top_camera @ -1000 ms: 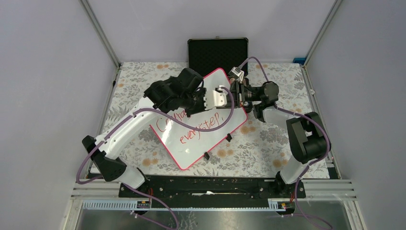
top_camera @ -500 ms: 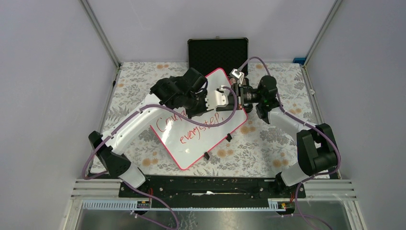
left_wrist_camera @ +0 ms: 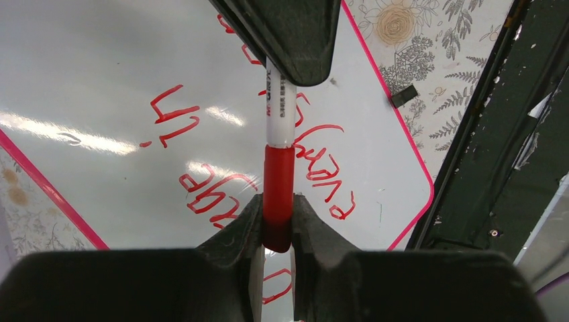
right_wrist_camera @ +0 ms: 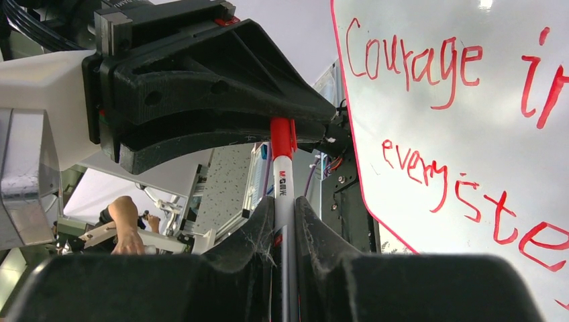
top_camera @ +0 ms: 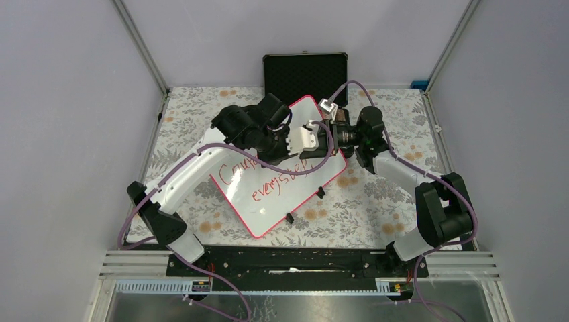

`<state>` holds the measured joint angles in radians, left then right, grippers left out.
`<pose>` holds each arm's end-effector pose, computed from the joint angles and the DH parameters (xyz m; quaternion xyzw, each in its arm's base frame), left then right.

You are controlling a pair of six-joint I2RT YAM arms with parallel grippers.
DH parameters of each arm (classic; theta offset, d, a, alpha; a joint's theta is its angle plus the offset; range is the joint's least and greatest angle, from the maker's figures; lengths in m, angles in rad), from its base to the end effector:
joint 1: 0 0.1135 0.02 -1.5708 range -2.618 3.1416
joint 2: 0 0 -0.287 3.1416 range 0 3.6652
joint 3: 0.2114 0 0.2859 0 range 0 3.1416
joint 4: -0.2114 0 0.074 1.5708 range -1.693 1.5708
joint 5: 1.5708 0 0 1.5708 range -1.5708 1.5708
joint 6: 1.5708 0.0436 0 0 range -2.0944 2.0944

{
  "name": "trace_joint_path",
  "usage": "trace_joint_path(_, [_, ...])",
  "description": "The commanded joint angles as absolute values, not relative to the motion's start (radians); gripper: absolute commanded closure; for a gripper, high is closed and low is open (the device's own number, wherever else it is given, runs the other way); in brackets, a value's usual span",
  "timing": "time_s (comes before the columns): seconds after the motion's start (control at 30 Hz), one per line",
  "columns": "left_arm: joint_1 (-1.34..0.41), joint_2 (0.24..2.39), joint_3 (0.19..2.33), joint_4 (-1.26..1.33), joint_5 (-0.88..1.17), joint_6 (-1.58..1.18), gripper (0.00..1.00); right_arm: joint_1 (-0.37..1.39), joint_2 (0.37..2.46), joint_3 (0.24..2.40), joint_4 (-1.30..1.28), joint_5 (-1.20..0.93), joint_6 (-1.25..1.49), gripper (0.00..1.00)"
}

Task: Write a sentence on the whiteboard
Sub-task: Insert the whiteboard marker without the cap into the pen cap.

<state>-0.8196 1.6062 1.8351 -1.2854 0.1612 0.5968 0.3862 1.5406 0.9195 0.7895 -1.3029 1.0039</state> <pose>0.2313 -0.2579 0.4203 0.6426 0.7189 -0.1056 0.2433 0.3157 0.1738 0.3008 -0.2854 0.6296 0.6895 0.2161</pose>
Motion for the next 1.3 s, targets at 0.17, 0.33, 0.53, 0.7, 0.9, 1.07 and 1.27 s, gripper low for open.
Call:
trace_joint_path(0.17, [-0.865, 1.620, 1.935, -0.923, 0.302, 0.591, 1.00, 0.497, 1.552, 0.957, 0.758, -1.304, 0.969, 1.00])
trace_joint_path(0.33, [-0.871, 1.627, 1.954, -0.912, 0.306, 0.591, 1.00, 0.515, 1.555, 0.962, 0.756, -1.302, 0.973, 1.00])
trace_joint_path(0.53, [-0.877, 1.634, 1.972, -0.912, 0.318, 0.592, 1.00, 0.530, 1.560, 0.965, 0.751, -1.301, 0.970, 1.00])
trace_joint_path(0.7, [-0.894, 1.642, 1.980, -0.908, 0.327, 0.603, 1.00, 0.537, 1.561, 0.972, 0.744, -1.298, 0.967, 1.00])
trace_joint_path(0.9, [-0.899, 1.645, 1.971, -0.907, 0.304, 0.610, 1.00, 0.534, 1.558, 0.977, 0.743, -1.312, 0.967, 1.00])
trace_joint_path(1.07, [-0.884, 1.579, 1.877, -0.928, 0.272, 0.617, 1.00, 0.448, 1.542, 1.000, 0.743, -1.324, 0.975, 0.99])
trace_joint_path(1.27, [-0.796, 1.498, 1.782, -0.948, 0.304, 0.626, 1.00, 0.312, 1.530, 1.086, 0.743, -1.360, 1.003, 0.91])
